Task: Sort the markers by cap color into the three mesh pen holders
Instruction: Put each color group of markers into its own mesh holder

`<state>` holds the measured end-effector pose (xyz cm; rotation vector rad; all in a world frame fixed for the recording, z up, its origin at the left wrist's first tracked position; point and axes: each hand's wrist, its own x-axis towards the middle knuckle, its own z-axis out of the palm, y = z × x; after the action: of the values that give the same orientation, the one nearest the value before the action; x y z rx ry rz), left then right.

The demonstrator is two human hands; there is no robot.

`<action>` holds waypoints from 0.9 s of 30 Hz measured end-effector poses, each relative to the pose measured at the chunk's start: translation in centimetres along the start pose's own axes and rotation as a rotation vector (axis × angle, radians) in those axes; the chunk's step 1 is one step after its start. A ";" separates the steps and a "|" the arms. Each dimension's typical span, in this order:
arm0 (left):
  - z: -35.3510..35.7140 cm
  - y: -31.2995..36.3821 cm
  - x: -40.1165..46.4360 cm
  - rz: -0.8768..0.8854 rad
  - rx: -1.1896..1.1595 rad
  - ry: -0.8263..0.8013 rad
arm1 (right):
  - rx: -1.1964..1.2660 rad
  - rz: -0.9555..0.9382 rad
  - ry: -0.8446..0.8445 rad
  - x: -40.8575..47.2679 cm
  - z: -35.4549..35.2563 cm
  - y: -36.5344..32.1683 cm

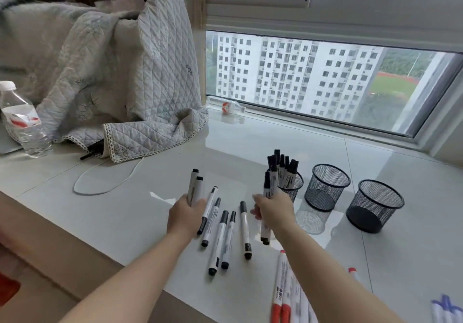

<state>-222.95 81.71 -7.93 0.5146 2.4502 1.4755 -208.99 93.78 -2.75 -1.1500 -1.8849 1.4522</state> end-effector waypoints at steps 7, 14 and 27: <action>4.5 8.8 1.0 0.019 -0.462 -0.048 | 0.259 -0.170 0.253 3.7 -6.5 -4.8; 9.9 15.3 2.2 0.056 -0.670 -0.195 | 0.409 -0.215 0.406 8.0 -8.9 -4.7; 15.6 11.5 2.7 0.228 -0.224 -0.088 | 0.443 -0.124 0.413 11.2 -5.6 0.3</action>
<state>-217.59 100.32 -5.01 0.8139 2.1819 1.7470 -210.30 106.19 -2.47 -1.0014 -1.2521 1.3476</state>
